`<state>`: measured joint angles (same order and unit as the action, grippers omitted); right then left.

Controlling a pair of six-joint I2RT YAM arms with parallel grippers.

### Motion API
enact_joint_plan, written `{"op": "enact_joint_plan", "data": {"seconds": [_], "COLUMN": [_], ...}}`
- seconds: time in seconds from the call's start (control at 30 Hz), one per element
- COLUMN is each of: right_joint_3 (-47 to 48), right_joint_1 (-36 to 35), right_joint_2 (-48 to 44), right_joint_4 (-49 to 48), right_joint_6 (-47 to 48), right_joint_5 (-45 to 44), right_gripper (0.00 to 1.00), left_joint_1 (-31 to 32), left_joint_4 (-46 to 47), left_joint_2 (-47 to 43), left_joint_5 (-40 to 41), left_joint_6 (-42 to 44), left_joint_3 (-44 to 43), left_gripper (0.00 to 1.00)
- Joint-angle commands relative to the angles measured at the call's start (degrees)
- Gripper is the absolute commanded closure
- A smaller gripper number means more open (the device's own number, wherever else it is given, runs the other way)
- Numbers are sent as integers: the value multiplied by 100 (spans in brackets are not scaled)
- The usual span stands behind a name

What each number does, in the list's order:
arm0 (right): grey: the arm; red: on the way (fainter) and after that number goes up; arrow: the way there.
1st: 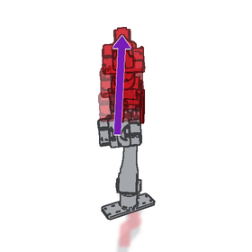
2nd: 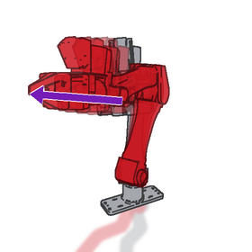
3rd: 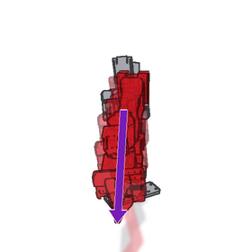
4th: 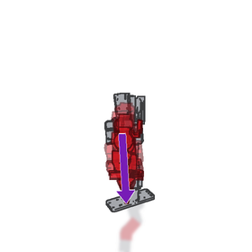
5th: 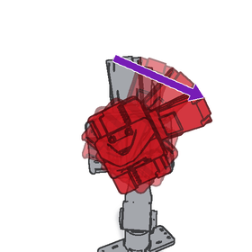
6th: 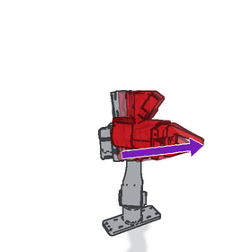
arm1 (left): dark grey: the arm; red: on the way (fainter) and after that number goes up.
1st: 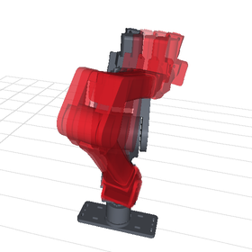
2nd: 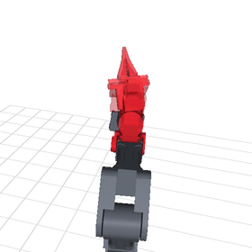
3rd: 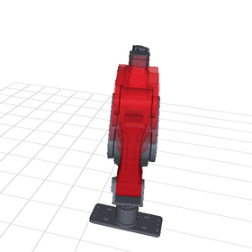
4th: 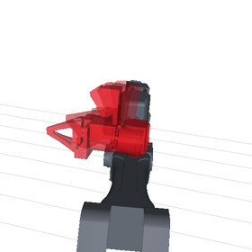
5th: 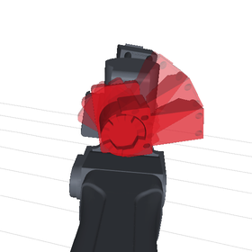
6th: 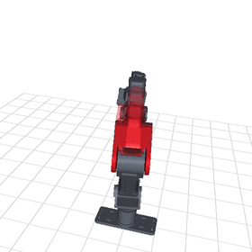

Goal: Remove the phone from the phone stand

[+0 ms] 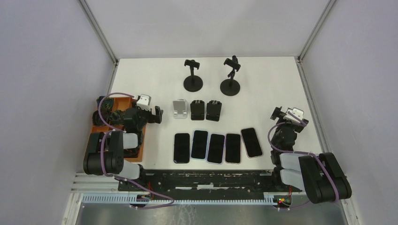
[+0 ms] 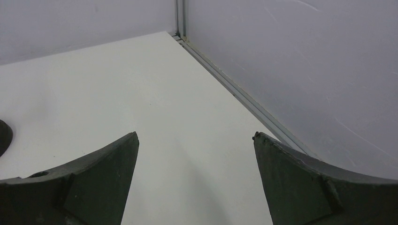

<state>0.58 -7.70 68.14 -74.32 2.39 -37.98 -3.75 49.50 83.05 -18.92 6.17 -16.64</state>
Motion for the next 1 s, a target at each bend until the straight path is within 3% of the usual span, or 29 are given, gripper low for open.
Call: {"op": "enact_joint_plan", "data": {"seconds": [0.0,0.1,0.17,0.2,0.23,0.3,0.37,0.43,0.97], "right_joint_3": [-1299,-1300,-1376,-1414,-1393,-1074,-630,-601,-648], "right_joint_1": [17,15,-31,-165,-282,-279,-56,197,204], "right_joint_2": [243,433,1052,1302,1180,928,1086,953,991], "right_joint_4": [-1279,-1492,-2351,-2761,-2523,-1438,-881,-591,-753], "right_joint_6": [332,649,1107,1319,1335,1173,835,616,648], "right_joint_5": [408,1292,2153,2135,1843,1685,1392,1705,1679], "right_gripper": [2,2,2,2,2,2,2,2,2], "left_joint_1": [-14,-12,-6,23,30,89,88,76,71], "left_joint_4": [1437,2091,2950,3669,3826,2659,2062,2002,2048], "left_joint_2": [36,27,271,568,679,317,525,504,505], "left_joint_5": [267,443,419,458,476,569,517,469,425], "left_joint_6": [-363,-431,-397,-489,-509,-320,-400,-412,-424], "left_joint_3": [307,663,1012,1200,1181,823,411,394,405], "left_gripper": [0,0,0,0,0,0,0,0,0]}}
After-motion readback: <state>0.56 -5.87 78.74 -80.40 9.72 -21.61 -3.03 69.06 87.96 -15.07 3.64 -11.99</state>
